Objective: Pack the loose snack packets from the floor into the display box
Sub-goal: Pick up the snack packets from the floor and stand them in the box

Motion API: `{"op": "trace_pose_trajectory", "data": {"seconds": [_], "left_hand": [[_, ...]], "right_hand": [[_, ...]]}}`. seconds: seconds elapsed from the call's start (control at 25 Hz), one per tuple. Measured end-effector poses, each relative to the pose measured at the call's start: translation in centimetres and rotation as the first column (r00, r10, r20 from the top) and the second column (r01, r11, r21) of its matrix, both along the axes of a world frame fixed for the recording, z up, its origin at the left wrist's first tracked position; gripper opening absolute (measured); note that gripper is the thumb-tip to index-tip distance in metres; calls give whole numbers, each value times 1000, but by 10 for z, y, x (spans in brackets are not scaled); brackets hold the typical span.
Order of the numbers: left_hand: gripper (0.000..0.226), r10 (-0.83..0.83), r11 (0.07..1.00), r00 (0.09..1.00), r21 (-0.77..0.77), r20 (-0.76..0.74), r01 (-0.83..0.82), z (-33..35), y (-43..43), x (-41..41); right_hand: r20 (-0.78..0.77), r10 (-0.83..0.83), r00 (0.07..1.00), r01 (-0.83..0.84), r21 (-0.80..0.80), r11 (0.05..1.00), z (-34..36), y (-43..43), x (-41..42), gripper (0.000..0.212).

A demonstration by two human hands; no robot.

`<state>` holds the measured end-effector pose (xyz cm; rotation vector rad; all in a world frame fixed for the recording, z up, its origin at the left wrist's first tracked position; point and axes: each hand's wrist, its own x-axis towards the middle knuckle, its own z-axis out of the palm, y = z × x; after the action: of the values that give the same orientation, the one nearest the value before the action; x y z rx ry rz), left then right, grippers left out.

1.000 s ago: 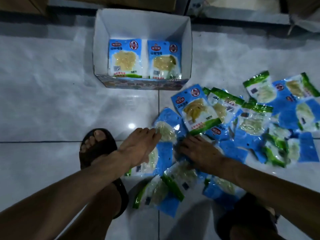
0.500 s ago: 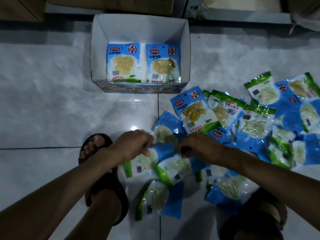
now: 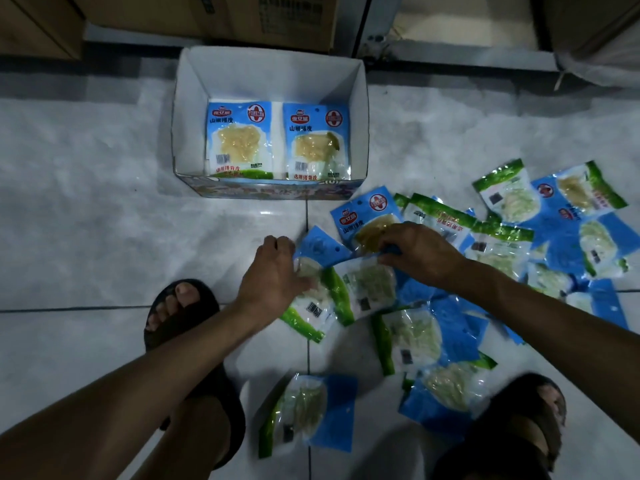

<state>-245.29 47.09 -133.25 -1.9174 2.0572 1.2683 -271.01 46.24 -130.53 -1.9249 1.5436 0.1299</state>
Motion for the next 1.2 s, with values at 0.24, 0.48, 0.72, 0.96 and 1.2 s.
{"op": "trace_pose_trajectory", "data": {"seconds": [0.24, 0.48, 0.72, 0.96, 1.2], "left_hand": [[68, 0, 992, 994, -122, 108, 14, 4, 17, -18], [71, 109, 993, 981, 69, -160, -99, 9, 11, -16], [51, -32, 997, 975, 61, -220, 47, 29, -9, -4], [30, -238, 971, 969, -5, -62, 238, 88, -45, 2], [34, -212, 842, 921, -418, 327, 342, 184, -79, 10]], "right_hand": [[-97, -39, 995, 32, -80, 996, -17, 8, 6, 19], [-134, -29, 991, 15, -100, 995, -15, 7, 9, 20], [109, -134, 985, 123, 102, 987, 12, 6, -2, 25], [465, -509, 725, 286, 468, 836, 57, -11, 11, 25], [528, -812, 249, 475, 664, 578, 122, -55, 44, 26]]}}
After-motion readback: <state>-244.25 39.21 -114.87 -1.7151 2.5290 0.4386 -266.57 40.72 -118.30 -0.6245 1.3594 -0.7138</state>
